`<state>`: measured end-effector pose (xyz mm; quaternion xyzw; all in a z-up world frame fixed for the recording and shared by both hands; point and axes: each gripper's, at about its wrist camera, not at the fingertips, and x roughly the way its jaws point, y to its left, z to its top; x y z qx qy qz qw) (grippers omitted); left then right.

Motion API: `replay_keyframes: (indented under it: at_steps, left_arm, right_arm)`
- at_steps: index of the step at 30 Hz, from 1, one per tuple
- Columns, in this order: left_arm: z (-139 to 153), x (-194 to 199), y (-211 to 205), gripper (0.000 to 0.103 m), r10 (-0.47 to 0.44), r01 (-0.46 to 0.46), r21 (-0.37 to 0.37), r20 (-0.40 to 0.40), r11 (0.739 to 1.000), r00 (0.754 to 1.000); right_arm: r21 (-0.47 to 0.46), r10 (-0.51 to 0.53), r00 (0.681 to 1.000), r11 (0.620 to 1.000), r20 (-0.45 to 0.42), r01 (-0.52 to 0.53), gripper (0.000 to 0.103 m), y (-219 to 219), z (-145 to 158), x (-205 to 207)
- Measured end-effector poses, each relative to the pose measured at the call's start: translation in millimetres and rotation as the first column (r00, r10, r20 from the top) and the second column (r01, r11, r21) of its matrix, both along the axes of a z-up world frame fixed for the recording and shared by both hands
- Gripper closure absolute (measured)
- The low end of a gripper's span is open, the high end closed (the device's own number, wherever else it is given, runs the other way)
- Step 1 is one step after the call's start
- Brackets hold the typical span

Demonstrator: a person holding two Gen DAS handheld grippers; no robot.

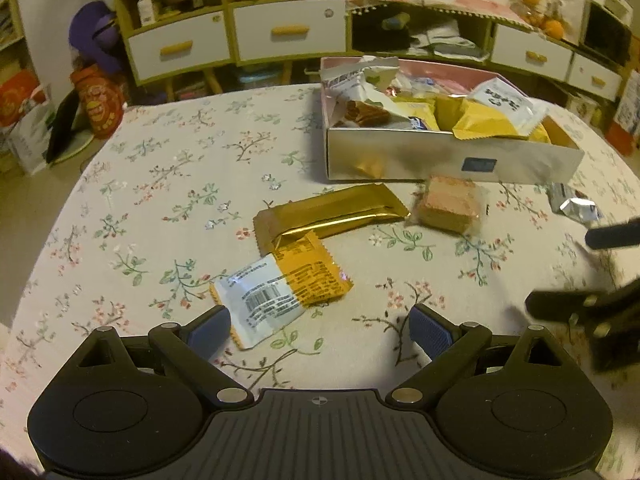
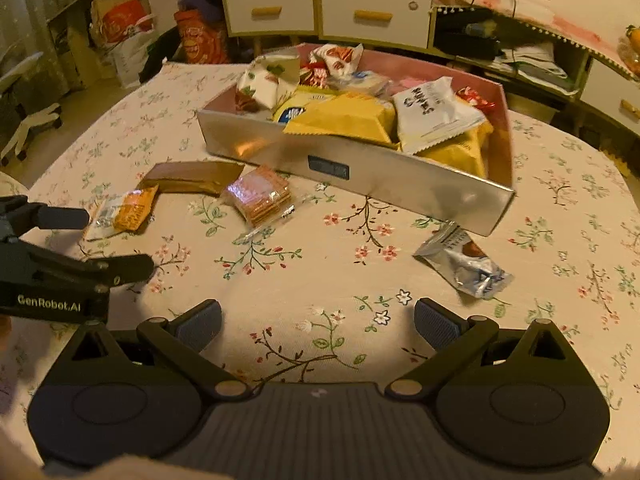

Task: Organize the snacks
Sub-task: 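Withdraw both tools from the box back toward the loose snacks, then grasp the orange-and-white pack with left tool while right tool grasps wafer cake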

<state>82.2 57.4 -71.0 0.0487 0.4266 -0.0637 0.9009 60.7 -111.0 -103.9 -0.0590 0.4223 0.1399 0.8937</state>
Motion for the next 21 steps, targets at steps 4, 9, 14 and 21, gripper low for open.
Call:
replay_keyframes:
  at_steps: [4,9,14,21]
  left_arm:
    - [-5,7,-4,0.006,-0.024,0.024,0.01,0.007,1.0,1.0]
    - [-8,10,2,0.006,-0.05,0.05,-0.007,0.04,0.999,0.998]
    - [-10,13,10,0.007,-0.087,0.089,-0.026,0.065,0.996,0.994]
    - [-10,17,21,0.015,-0.112,0.116,-0.042,0.086,0.992,0.99]
  right_arm:
    - [0.009,-0.01,1.0,1.0,0.015,0.01,0.0,0,-4,4]
    - [-0.002,0.01,0.999,1.0,0.051,-0.009,0.0,7,-7,8]
    - [-0.037,0.055,0.993,0.998,0.105,-0.052,0.0,18,-12,11]
    - [-0.025,0.072,0.984,0.997,0.165,-0.069,0.0,23,-13,24]
